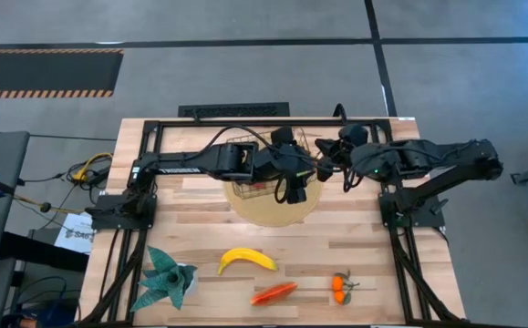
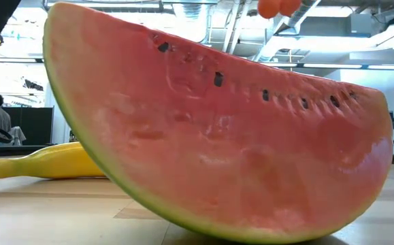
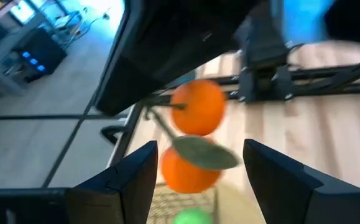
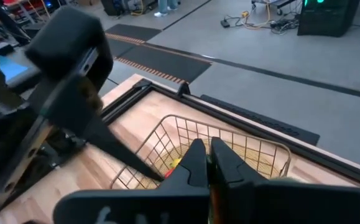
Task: Build produce basket
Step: Put the oranges into the basket
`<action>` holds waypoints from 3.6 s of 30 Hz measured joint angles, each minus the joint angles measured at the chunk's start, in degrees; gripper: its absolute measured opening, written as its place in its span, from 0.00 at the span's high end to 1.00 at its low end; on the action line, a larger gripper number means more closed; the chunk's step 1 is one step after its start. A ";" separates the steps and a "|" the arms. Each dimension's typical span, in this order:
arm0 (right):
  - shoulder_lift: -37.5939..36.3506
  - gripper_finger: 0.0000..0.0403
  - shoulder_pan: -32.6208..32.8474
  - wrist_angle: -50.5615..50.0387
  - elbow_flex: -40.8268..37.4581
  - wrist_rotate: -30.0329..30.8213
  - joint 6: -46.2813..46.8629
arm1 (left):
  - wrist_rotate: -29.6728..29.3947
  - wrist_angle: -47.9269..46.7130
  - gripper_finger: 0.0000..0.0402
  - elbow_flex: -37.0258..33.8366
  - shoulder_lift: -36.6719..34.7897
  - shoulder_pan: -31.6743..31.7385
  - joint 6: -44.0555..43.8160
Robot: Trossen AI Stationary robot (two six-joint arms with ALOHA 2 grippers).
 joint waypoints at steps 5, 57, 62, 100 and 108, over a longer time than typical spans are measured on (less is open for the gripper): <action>0.06 1.00 0.00 1.04 0.01 -0.02 -0.05 | -1.07 -1.12 0.44 0.00 0.00 0.12 -0.21; 0.59 0.99 0.55 6.99 0.01 1.40 -4.74 | 1.14 0.01 1.00 0.00 -0.07 2.53 1.32; 0.59 0.97 0.54 7.12 0.01 -0.23 -4.73 | 1.29 -0.20 1.00 0.00 -0.07 2.85 1.30; -5.13 0.49 10.72 1.71 7.57 -1.44 -13.00 | 10.82 -11.98 1.00 -16.50 0.02 11.94 -6.02; -5.07 0.50 11.41 0.83 7.55 -1.25 -11.52 | 8.88 -8.08 1.00 -24.12 -0.01 15.16 -5.50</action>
